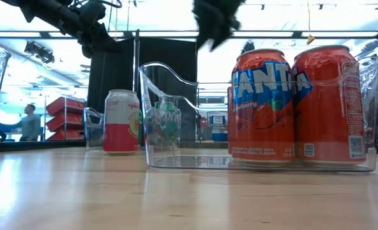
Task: Sort soda cans
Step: Move the pink white soda can from top right to top left
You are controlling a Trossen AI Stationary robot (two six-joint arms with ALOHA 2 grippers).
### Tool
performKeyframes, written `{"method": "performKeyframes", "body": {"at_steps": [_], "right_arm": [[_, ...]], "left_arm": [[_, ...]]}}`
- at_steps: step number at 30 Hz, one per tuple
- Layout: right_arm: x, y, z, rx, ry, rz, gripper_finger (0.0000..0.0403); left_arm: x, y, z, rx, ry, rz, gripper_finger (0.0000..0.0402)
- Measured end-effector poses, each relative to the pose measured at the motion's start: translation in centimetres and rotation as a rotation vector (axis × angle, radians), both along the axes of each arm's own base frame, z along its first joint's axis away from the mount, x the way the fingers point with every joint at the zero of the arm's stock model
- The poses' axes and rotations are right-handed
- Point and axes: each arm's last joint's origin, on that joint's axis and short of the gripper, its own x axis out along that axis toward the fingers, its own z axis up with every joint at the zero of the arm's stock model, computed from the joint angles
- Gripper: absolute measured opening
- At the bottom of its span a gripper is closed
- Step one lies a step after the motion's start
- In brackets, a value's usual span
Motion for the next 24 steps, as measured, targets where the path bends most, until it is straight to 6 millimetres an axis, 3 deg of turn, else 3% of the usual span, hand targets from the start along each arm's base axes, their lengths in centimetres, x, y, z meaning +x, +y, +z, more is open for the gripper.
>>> {"method": "performKeyframes", "body": {"at_steps": [5,11,16,24], "right_arm": [[-5.1,-2.1,-2.7,0.020,0.024,-0.184,0.0381],[-9.9,-4.1,-5.9,0.016,-0.123,-0.343,0.0381],[-11.6,-5.7,-8.4,-0.007,-0.183,-0.420,0.0386],[-13.3,-9.4,-10.7,-0.034,-0.126,-0.623,0.0394]], "left_arm": [[0.0,0.0,0.0,0.009,0.002,-0.003,0.0000],[0.0,0.0,0.1,0.011,-0.002,-0.003,0.0000],[0.0,0.0,0.0,-0.008,-0.008,0.004,0.0000],[0.0,0.0,0.0,-0.039,-0.014,0.014,0.0000]]}}
